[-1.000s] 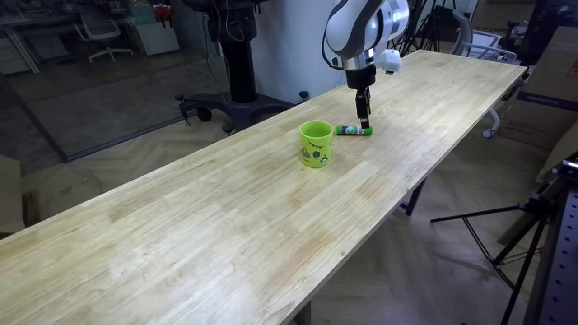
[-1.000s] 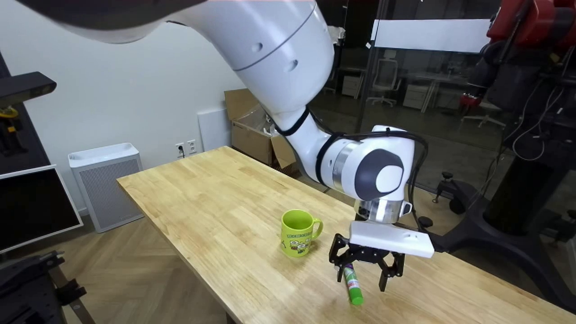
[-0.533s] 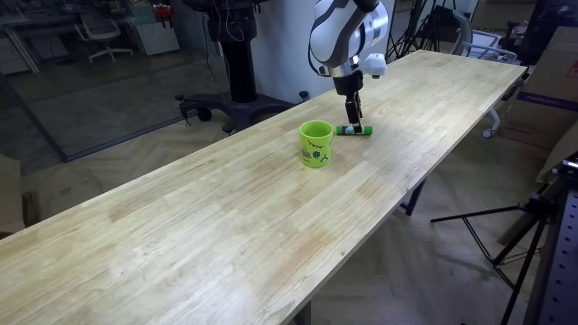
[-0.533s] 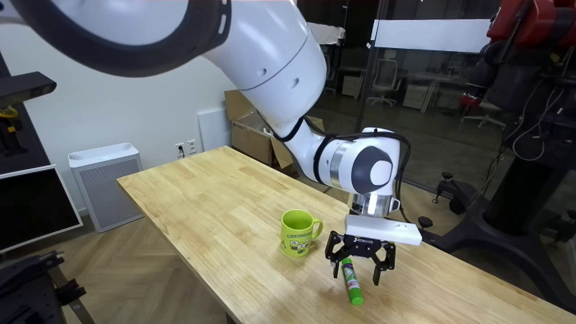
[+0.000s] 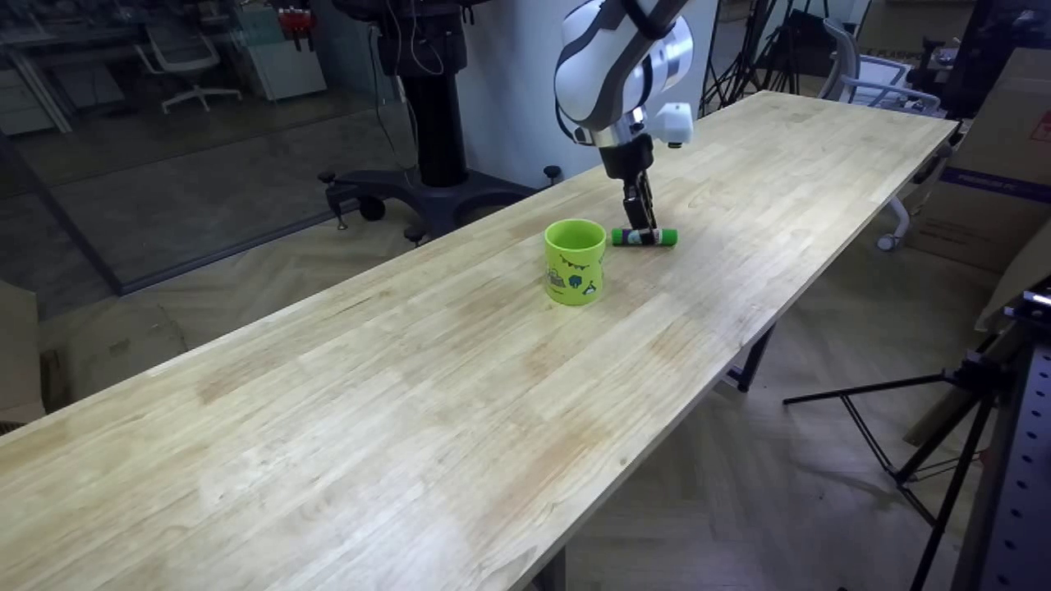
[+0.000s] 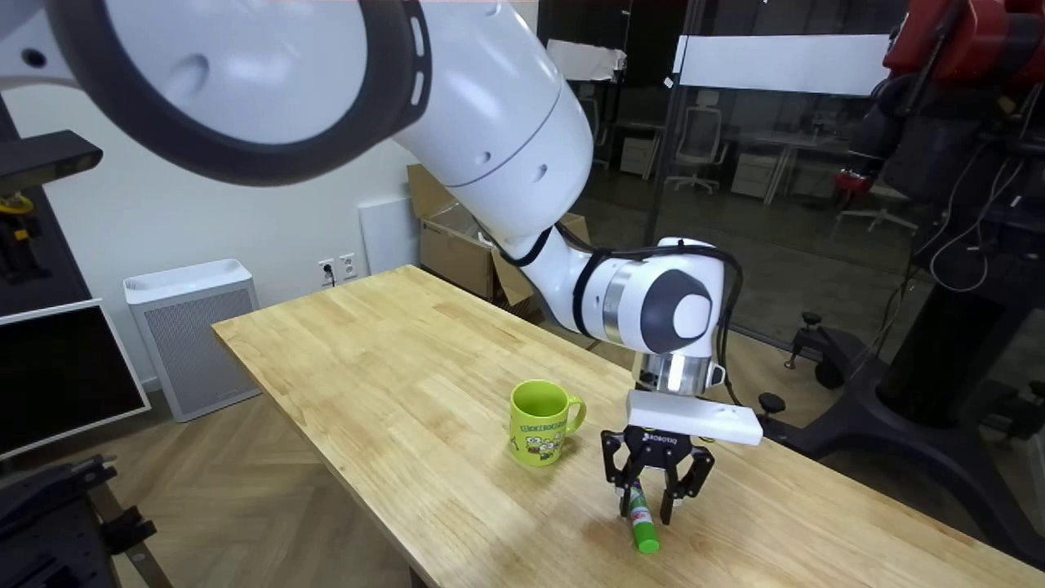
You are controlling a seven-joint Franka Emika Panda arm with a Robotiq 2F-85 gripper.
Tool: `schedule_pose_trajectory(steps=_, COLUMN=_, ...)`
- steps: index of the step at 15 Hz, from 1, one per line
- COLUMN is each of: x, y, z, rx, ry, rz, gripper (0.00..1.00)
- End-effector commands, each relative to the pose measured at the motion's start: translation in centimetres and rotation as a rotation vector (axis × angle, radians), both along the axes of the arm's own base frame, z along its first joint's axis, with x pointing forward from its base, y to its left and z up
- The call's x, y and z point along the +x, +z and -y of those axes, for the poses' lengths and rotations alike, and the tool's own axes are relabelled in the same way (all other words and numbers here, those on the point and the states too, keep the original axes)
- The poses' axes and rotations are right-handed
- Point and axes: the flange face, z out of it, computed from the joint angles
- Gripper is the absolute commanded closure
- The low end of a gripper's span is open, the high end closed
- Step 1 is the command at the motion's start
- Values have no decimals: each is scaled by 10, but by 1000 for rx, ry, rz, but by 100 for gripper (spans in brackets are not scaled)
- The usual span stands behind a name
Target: Put the paper glue in the mug
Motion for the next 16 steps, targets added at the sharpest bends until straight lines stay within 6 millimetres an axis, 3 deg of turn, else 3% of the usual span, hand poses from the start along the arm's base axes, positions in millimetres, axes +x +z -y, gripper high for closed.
schedule_pose_trajectory(steps=1, x=9, y=-1, z=2, rx=-23, ry=-24, rz=-12, gripper=77)
schedule_pose_trajectory(steps=4, x=11, y=-1, z=2, rx=-19, ry=-22, rz=-19, gripper=96)
schedule_pose_trajectory(steps=7, x=11, y=10, z=1, rx=-14, ry=-26, rz=-9, gripper=93)
schedule_pose_trajectory(steps=11, x=11, y=56, z=-1, rx=-17, ry=-48, rz=48, gripper=93)
schedule_pose_trajectory(steps=16, x=1, y=136, z=-20, rx=-51, ry=-113, rz=122, gripper=93)
